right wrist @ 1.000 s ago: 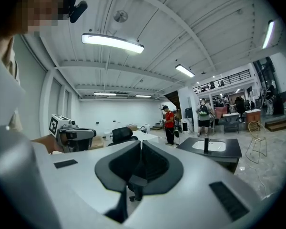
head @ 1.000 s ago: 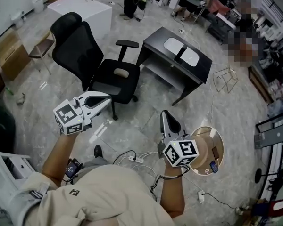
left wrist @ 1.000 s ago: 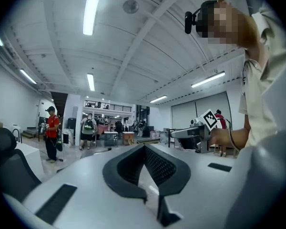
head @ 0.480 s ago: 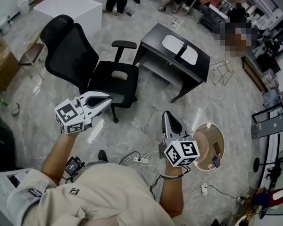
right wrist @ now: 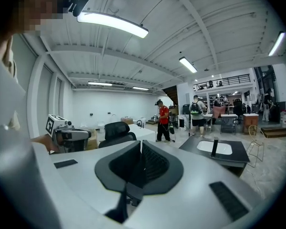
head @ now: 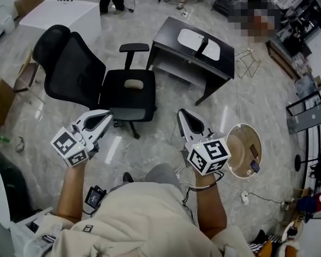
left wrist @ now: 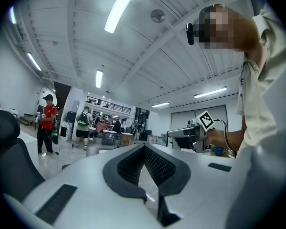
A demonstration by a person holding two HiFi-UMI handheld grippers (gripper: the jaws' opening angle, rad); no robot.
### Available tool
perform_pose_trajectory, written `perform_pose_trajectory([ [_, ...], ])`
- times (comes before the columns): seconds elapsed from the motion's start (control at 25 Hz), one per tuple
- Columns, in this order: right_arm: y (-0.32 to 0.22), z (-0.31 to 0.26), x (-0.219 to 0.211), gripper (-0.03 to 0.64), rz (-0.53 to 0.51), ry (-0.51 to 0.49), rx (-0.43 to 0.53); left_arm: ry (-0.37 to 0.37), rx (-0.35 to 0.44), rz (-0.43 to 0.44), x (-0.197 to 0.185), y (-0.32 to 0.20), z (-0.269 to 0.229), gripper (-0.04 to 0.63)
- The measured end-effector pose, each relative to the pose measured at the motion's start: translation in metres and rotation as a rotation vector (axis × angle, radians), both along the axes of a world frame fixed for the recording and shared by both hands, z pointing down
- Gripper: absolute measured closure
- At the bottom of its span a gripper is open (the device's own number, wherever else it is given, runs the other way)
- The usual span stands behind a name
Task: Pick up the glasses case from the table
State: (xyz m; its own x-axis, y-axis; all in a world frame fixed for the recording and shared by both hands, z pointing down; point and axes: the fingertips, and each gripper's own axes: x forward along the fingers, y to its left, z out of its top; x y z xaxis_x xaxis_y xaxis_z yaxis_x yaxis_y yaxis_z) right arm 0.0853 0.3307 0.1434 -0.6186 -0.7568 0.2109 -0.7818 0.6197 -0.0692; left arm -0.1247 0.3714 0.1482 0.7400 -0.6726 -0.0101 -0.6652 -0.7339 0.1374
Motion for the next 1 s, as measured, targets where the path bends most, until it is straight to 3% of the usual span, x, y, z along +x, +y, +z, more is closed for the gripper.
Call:
perform_pose_trajectory([
  [0.4,-0.079,0.025,-0.053,0.589,-0.124,-0.028,-0.062,0.007,-0.075,-0.109,-0.040,-0.039,0.025,0.581],
  [0.56,-0.121,0.032,-0.073,0.589,-0.228,-0.033,-0.076,0.011,-0.089,-0.220,-0.049,-0.056,0.024,0.581],
  [1.0,-0.242,0.038,-0.075,0.589,-0.398,-0.092,-0.103,-0.065,-0.108,-0.377,-0.023,-0.142,0.015,0.581],
])
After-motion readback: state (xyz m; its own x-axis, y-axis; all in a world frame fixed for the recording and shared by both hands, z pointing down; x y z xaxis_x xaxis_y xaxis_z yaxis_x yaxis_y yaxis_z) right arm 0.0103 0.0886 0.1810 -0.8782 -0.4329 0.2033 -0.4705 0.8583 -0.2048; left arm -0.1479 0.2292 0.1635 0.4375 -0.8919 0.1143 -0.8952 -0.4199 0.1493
